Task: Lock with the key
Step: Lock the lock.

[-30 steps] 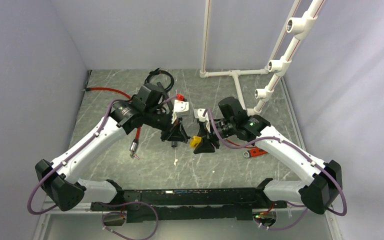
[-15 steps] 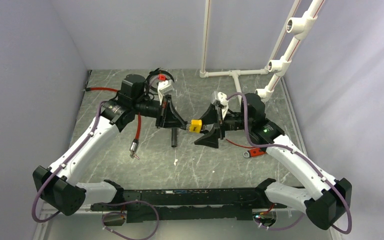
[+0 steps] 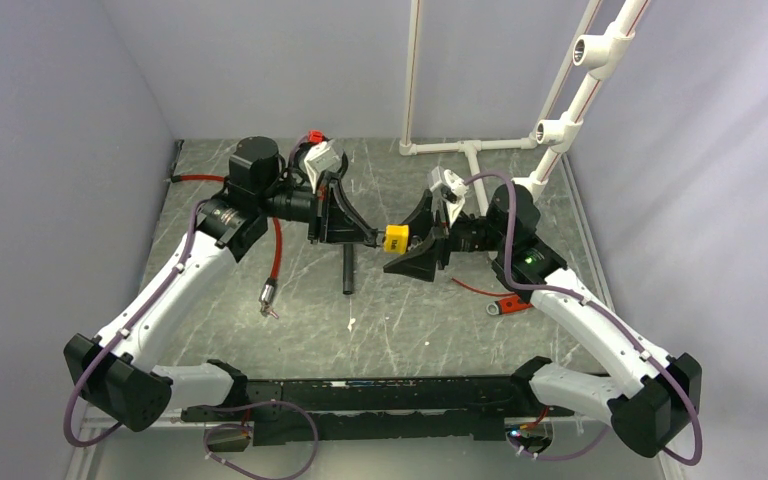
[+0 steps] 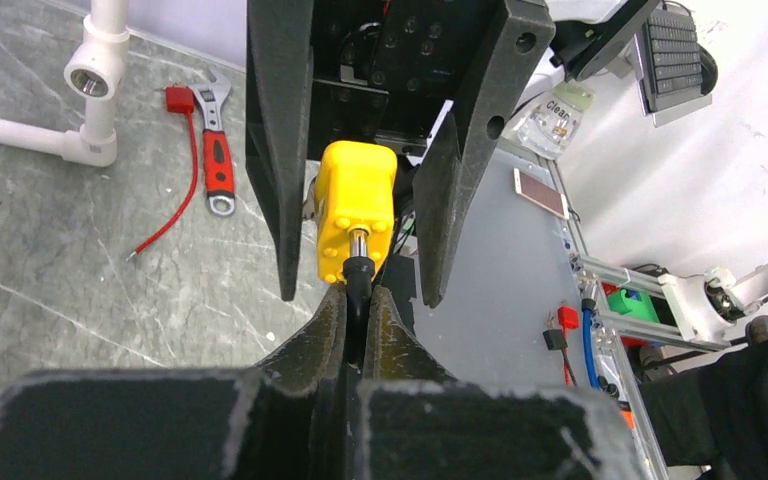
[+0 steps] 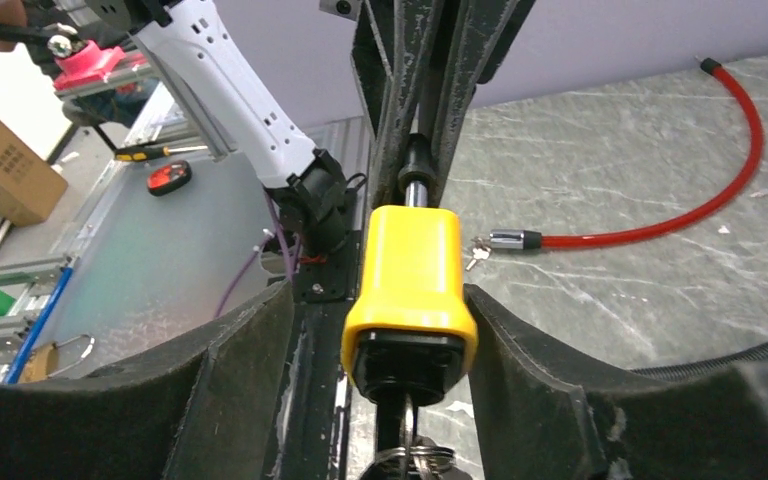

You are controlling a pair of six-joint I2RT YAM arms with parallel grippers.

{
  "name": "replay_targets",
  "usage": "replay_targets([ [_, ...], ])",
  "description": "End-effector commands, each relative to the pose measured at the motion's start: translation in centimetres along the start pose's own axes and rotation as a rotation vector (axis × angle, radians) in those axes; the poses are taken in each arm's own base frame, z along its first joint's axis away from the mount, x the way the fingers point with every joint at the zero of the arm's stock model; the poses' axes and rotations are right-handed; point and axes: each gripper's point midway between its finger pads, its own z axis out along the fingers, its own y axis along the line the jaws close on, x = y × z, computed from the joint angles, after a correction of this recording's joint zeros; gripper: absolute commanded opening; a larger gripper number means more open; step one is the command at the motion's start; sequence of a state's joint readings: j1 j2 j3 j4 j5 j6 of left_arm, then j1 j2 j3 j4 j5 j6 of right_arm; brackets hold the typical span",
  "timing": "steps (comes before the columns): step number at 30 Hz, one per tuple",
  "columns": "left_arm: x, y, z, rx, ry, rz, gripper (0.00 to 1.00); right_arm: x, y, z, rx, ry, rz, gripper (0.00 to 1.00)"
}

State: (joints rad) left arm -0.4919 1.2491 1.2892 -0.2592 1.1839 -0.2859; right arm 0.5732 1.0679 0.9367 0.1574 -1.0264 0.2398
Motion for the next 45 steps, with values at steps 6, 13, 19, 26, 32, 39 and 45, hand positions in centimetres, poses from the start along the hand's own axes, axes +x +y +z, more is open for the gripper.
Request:
replay_targets([
  [6, -3.4, -1.5, -0.1, 0.030, -0.079, 0.079, 0.00, -1.4, 1.5, 0.9, -0.075, -0.026, -0.046, 0.49],
  [13, -2.6, -1.4, -0.1, 0.019, -0.056, 0.088, 0.00, -1.2, 1.4, 0.9, -0.078, -0.007, -0.036, 0.50],
  [19, -2.1, -1.3, 0.2, 0.021, -0.043, 0.084, 0.00, -1.3, 1.2, 1.2, -0.086, -0.003, -0.029, 0.54],
  [26, -1.8, -1.1, 0.7, 0.011, -0.037, 0.080, 0.00, -1.3, 0.9, 1.4, -0.077, -0.002, -0.022, 0.49],
  [32, -1.5, -1.2, 0.9, 0.009, -0.020, 0.099, 0.00, -1.3, 0.9, 1.5, -0.079, 0.003, -0.008, 0.20],
  [39, 0.5, -1.9, -1.3, 0.021, 0.090, 0.101, 0.27, -0.9, 0.9, 1.1, -0.061, 0.018, -0.006, 0.00],
  [45, 1.1, -1.7, -2.0, -0.035, 0.125, 0.155, 0.40, -0.3, 1.1, 1.0, -0.070, 0.021, 0.001, 0.00],
])
